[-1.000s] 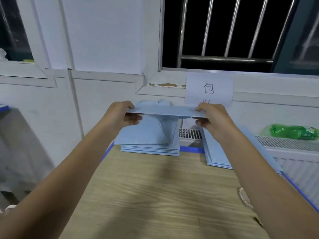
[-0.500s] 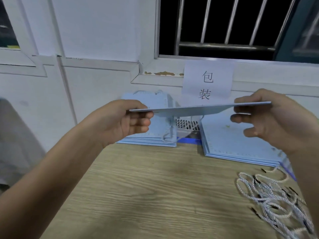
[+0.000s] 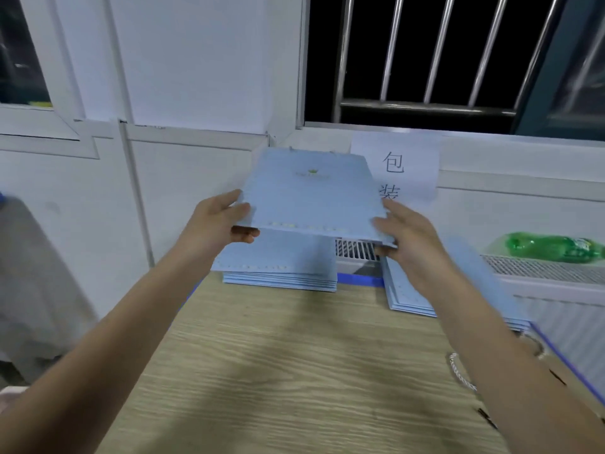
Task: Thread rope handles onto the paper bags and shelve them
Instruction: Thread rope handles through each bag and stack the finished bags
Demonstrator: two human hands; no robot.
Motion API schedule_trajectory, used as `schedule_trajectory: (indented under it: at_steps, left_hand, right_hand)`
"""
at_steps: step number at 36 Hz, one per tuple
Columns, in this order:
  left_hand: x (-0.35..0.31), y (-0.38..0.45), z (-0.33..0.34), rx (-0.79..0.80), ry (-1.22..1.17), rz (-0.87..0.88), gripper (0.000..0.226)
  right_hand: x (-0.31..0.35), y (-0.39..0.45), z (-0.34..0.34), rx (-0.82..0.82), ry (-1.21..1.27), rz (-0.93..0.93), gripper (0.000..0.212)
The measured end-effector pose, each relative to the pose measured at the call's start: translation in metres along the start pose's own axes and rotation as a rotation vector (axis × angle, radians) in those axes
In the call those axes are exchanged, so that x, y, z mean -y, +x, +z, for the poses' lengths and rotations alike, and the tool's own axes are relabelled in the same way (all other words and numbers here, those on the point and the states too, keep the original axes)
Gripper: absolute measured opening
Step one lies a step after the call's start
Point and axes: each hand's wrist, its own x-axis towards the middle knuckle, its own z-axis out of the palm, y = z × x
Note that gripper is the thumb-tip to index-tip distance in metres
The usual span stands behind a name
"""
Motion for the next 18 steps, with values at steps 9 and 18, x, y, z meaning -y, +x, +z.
schedule_trajectory:
  at_steps: [9,18]
  left_hand:
    - [0.117,0.032,-0.006,-0.25,0.609,0.131,0.035]
    - [0.142,0.054,-0.016,-0.238,0.41,-0.039,0.033]
  right_hand:
    - [-0.109,0.052,0.048,-0.024,-0.317,0.014,0.043]
    - [-0.127,0.048,0.055,0.039,-0.395,0.056,0.053]
